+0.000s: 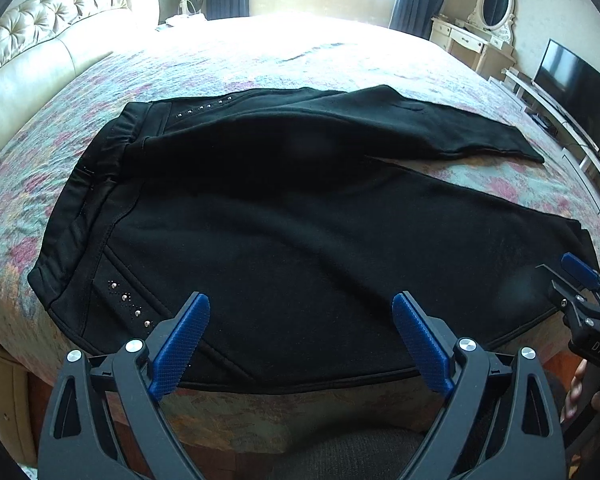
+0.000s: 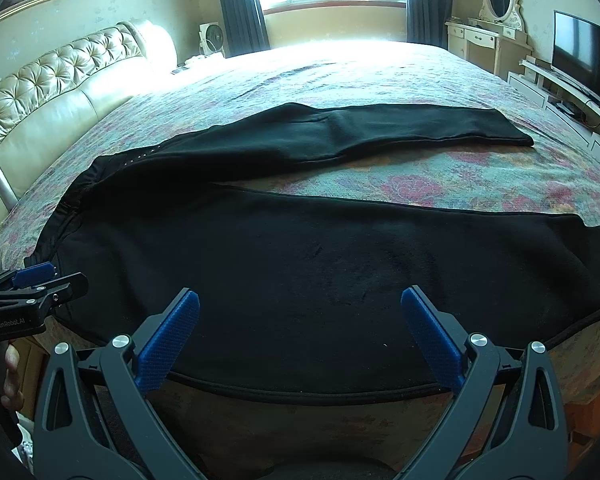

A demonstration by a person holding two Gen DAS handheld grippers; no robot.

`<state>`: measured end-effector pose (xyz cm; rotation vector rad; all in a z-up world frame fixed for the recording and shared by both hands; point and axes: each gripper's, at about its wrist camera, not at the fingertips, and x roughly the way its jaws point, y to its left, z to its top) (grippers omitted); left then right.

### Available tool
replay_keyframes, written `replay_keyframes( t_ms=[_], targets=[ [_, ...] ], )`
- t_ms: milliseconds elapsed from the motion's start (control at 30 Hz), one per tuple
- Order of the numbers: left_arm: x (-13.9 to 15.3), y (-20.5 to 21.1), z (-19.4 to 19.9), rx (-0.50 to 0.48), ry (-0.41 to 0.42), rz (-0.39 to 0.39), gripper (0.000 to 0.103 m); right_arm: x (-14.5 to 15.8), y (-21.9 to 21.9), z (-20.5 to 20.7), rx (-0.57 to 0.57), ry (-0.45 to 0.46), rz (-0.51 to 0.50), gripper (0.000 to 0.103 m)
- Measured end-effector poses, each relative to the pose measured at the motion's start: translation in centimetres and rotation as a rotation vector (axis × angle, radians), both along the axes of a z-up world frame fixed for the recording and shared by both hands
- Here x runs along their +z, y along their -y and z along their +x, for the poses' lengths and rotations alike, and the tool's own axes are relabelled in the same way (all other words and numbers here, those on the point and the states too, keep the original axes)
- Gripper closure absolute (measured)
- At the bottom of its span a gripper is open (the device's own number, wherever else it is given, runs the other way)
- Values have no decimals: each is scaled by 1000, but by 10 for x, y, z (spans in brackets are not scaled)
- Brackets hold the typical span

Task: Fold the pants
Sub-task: 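Reach the left tool to the trouser waistband and close on it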

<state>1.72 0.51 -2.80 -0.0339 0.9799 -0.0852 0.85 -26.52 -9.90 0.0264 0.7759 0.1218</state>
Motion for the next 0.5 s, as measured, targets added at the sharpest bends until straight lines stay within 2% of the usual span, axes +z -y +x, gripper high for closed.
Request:
replay_keyframes(
  t_ms=[67, 133, 200, 267, 400, 500],
  targets=[
    [2, -10, 6, 26, 1, 12, 11, 1, 0, 3, 18, -9, 20, 2],
    [5, -26, 15, 21, -21, -28, 11, 2, 0, 6, 34, -17, 46, 2],
    [6, -49, 33, 21, -86, -84, 11, 3, 0, 11, 44, -25, 74, 2],
    [13, -82, 55, 54, -107, -131, 11, 5, 1, 16, 48, -28, 96, 2],
    [32, -160, 105, 178, -81, -210, 11, 8, -1, 27, 57, -22, 119, 2],
    [28, -214, 147, 243, -97, -319, 11, 9, -4, 39, 70, -27, 126, 2]
  ],
)
